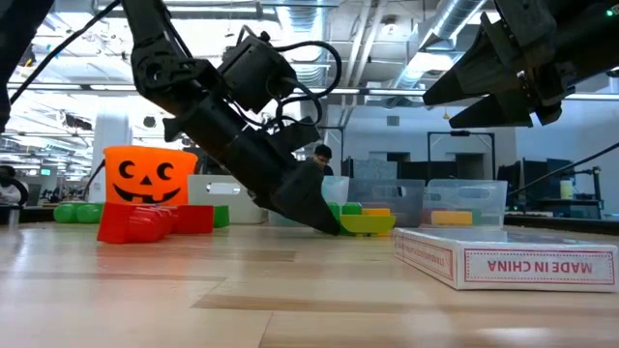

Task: Pick & Place Toys
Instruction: Put the big green game piece into the white bin

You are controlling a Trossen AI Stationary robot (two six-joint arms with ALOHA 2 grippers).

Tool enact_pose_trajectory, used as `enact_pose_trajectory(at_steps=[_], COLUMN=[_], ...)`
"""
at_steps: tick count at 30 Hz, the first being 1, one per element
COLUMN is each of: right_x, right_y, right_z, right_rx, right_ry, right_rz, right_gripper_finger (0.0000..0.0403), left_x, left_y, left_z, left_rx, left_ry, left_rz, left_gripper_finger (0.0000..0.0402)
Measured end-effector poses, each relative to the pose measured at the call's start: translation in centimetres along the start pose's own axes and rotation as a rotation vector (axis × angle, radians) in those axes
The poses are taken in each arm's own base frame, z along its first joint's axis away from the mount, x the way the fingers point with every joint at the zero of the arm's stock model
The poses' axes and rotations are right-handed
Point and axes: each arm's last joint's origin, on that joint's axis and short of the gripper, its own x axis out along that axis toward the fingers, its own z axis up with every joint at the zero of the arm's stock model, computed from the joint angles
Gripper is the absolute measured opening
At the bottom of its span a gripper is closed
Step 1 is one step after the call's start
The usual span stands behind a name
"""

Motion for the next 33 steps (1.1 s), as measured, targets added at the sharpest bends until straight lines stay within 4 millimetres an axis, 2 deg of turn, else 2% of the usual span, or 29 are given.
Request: enact_pose_trajectory(at_steps=[3, 6, 10, 15, 16, 21, 25, 29, 33], right_x=[0.0, 0.0, 0.0, 0.0, 0.0, 0.0, 0.0, 0.0, 0.1], right_y=[0.0, 0.0, 0.0, 0.0, 0.0, 0.0, -0.1, -0.2, -0.6], right_z=[0.0, 0.0, 0.0, 0.0, 0.0, 0.0, -0.1, -0.2, -0.6], right_rx=[-0.001, -0.003, -0.003, -0.003, -0.004, -0.005, -0.007, -0.013, -0.011], right_ry=[0.000, 0.001, 0.001, 0.001, 0.001, 0.001, 0.002, 0.004, 0.007], right_rz=[0.000, -0.001, -0.001, -0.001, -0.001, -0.001, -0.002, -0.005, -0.008], right_gripper_finger=[0.0374, 0.0374, 0.0374, 0.0374, 0.0374, 0.0374, 0.0374, 0.0374, 0.0374], left_x=[0.2, 0.3, 0.3, 0.2, 0.1, 0.1, -0.4, -1.8, -4.6], left_y=[0.3, 0.3, 0.2, -0.1, -0.2, -0.5, -0.5, 0.1, 1.1], left_z=[-0.1, -0.2, -0.3, -0.3, -0.4, -0.1, 1.1, 2.8, 5.4], left_rx=[-0.007, -0.031, -0.055, -0.050, -0.050, -0.057, -0.077, -0.057, -0.027], left_ry=[0.005, 0.019, 0.032, 0.037, 0.037, -0.010, -0.065, -0.096, -0.144], left_rz=[0.008, -0.001, -0.037, -0.050, -0.052, -0.078, -0.090, -0.066, 0.005], left_gripper_finger=[0.0345, 0.0316, 0.0246, 0.0134, 0.0127, 0.0127, 0.0127, 0.0127, 0.0127])
